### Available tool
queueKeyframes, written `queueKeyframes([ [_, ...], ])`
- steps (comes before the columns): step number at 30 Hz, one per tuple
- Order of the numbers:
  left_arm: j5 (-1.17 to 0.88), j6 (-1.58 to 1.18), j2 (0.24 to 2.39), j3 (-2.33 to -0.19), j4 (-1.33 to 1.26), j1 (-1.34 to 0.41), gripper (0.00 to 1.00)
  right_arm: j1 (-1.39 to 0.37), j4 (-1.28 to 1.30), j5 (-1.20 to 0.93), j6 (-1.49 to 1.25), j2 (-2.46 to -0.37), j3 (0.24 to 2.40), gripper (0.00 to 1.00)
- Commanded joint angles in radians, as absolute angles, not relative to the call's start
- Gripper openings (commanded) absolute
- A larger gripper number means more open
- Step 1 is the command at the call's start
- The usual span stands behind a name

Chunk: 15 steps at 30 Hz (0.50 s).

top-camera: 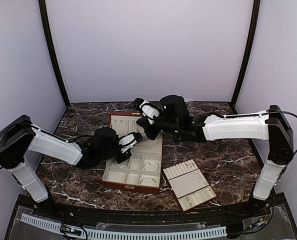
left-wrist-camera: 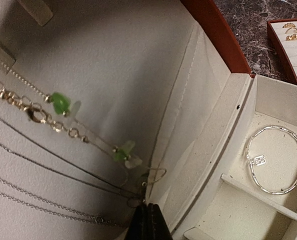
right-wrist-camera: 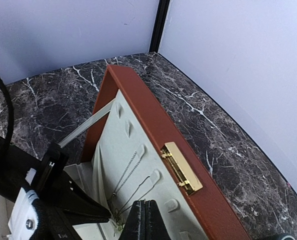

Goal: Organize the mixed jewelry

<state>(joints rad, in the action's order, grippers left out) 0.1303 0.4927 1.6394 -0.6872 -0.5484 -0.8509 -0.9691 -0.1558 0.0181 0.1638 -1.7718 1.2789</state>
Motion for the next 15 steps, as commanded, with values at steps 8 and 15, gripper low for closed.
queueKeyframes([
  [8,0.042,0.489,1.618,-0.660,-0.491,-0.885,0.00,-0.976,-0.215,0.126,0.178,-1.830,1.321,0.00],
  [15,0.039,0.491,1.634,-0.666,-0.487,-0.894,0.00,-0.980,-0.254,0.125,0.169,-1.822,1.344,0.00],
])
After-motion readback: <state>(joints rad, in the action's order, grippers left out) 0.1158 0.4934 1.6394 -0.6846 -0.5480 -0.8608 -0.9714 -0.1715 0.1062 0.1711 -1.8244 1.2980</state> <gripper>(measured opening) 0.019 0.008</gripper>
